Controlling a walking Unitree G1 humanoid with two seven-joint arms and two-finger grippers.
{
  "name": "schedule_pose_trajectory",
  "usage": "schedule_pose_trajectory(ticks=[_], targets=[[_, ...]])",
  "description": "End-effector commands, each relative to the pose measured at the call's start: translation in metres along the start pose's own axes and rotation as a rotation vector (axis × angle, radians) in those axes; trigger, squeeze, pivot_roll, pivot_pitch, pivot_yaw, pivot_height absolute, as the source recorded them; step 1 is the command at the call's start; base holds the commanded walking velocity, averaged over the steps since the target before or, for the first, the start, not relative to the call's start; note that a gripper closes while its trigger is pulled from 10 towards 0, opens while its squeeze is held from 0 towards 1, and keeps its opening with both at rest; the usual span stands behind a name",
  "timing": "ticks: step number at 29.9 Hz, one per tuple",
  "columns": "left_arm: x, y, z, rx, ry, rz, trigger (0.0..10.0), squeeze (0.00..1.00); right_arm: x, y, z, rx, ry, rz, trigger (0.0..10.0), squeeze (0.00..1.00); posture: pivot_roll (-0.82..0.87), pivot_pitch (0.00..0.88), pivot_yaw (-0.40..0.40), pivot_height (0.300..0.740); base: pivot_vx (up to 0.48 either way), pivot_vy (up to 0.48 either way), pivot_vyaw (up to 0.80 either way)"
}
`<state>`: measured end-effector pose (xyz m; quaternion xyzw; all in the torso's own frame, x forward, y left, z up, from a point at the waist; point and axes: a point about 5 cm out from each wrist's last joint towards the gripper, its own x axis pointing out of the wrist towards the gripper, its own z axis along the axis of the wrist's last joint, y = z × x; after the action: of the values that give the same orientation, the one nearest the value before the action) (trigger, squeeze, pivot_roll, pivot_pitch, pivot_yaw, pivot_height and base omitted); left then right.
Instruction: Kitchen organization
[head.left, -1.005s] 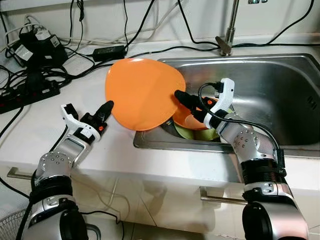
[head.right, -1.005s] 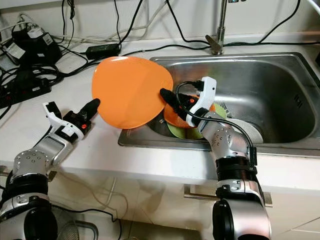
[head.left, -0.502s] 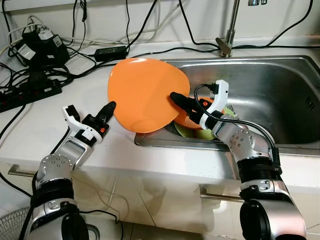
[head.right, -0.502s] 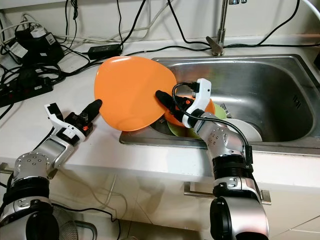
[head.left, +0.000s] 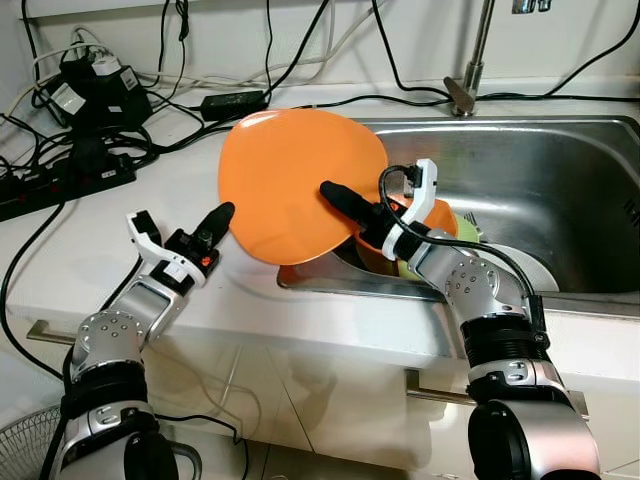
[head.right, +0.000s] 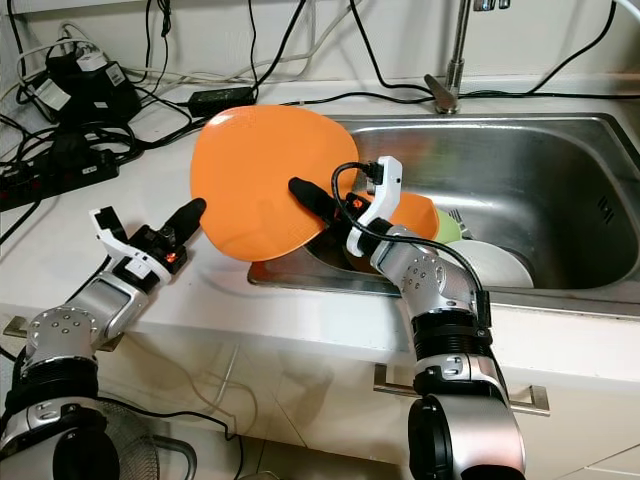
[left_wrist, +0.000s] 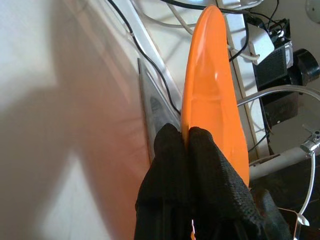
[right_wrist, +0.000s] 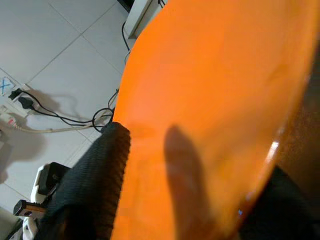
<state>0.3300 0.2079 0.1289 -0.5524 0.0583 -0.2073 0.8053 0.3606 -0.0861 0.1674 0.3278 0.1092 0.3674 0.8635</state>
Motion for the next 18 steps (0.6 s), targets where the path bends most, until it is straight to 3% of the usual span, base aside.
schedule_pose_trajectory(ticks=[1,18], targets=[[0.0006,-0.0096,0.0068,0.024,-0.010,-0.055,0.0,0.00,0.0038,0.0109,0.0069,-0.014,-0.018,0.057,0.0,0.00,-0.02,0.006,0.131,0.740,0.000,0.000,0.00],[0.0000,-0.0057,0.0041,0.030,0.022,-0.047,0.0,0.00,0.0003,0.0054,0.0087,0.007,-0.022,0.025,0.0,0.00,-0.03,0.005,0.142,0.740,0.000,0.000,0.00]])
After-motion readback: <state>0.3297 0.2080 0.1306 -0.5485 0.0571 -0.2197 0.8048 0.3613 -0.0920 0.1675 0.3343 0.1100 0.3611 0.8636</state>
